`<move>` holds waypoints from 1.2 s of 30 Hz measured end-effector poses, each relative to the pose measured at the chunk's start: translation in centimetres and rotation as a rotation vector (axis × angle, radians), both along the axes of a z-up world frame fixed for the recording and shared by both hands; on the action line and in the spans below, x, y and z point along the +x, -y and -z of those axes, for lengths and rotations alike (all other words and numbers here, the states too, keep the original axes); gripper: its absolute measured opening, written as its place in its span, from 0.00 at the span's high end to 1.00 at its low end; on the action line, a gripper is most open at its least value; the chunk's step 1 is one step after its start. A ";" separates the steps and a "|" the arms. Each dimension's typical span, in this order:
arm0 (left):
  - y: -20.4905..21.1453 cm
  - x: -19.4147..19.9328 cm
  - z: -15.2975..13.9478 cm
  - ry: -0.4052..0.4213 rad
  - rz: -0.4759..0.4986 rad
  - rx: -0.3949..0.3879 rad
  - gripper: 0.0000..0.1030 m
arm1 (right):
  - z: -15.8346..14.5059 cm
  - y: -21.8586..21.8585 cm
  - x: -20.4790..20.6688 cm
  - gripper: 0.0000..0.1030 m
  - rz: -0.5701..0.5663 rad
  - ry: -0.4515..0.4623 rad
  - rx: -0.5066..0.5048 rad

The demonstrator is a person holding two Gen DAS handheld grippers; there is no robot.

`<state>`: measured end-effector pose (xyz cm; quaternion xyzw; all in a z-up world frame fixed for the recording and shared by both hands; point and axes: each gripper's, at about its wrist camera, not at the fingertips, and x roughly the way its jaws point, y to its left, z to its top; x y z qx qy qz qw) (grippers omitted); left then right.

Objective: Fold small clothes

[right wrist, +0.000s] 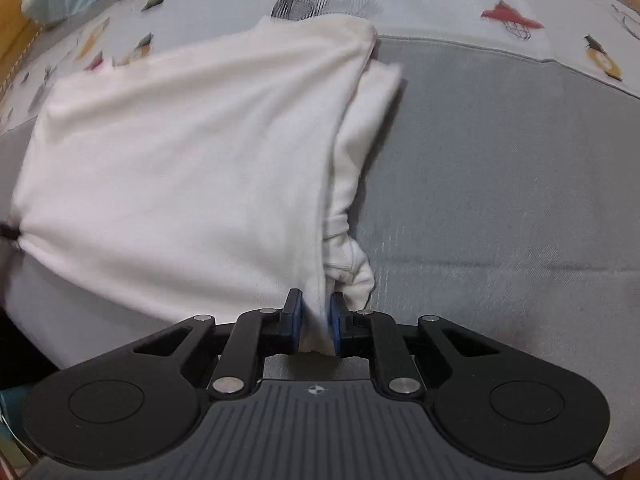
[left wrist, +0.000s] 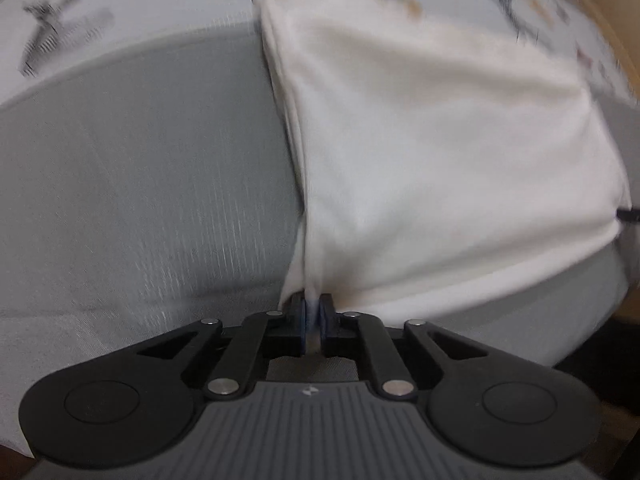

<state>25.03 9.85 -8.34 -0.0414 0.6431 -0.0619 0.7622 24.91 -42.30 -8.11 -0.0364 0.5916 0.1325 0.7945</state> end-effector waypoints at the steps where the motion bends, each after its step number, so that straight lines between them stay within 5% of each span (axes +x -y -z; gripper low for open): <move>1: 0.0 0.0 -1.1 0.045 -0.004 -0.005 0.84 | -0.5 0.1 0.1 0.83 0.022 0.020 0.016; 4: 0.1 -0.2 -2.9 0.123 -0.005 -0.060 0.76 | -2.8 0.3 0.1 0.82 0.059 0.128 0.028; 7: 0.8 0.3 -0.9 0.069 0.024 -0.071 0.76 | -4.0 1.2 0.3 0.80 0.092 0.174 0.084; 9: 1.2 0.1 2.3 -0.057 0.051 0.020 0.71 | -3.3 1.2 0.4 0.80 0.088 0.159 0.097; 11: 1.7 0.3 2.7 -0.064 0.064 0.071 0.69 | -1.3 0.2 0.0 0.79 0.036 0.123 0.009; 13: 2.0 0.7 1.0 -0.008 -0.002 0.059 0.70 | 0.4 -1.1 -1.0 0.63 -0.061 0.115 -0.124; 16: 2.8 0.4 -2.1 0.105 -0.047 0.050 0.66 | -0.9 -1.1 -1.2 0.63 -0.047 0.174 -0.140; 21: 4.9 -2.4 -7.2 0.292 -0.042 0.115 0.34 | -4.7 -1.6 -1.8 0.63 0.062 0.326 -0.228; 26: 5.8 -6.0 -12.6 0.469 -0.046 0.092 0.18 | -10.3 -4.0 -4.4 0.63 0.083 0.490 -0.112; 30: 6.6 -10.2 -14.1 0.644 -0.004 0.159 0.16 | -13.0 -7.3 -8.0 0.58 0.049 0.589 -0.027; 36: 7.2 -12.9 -13.0 0.756 -0.051 0.184 0.16 | -10.2 -10.6 -12.6 0.56 0.025 0.623 0.002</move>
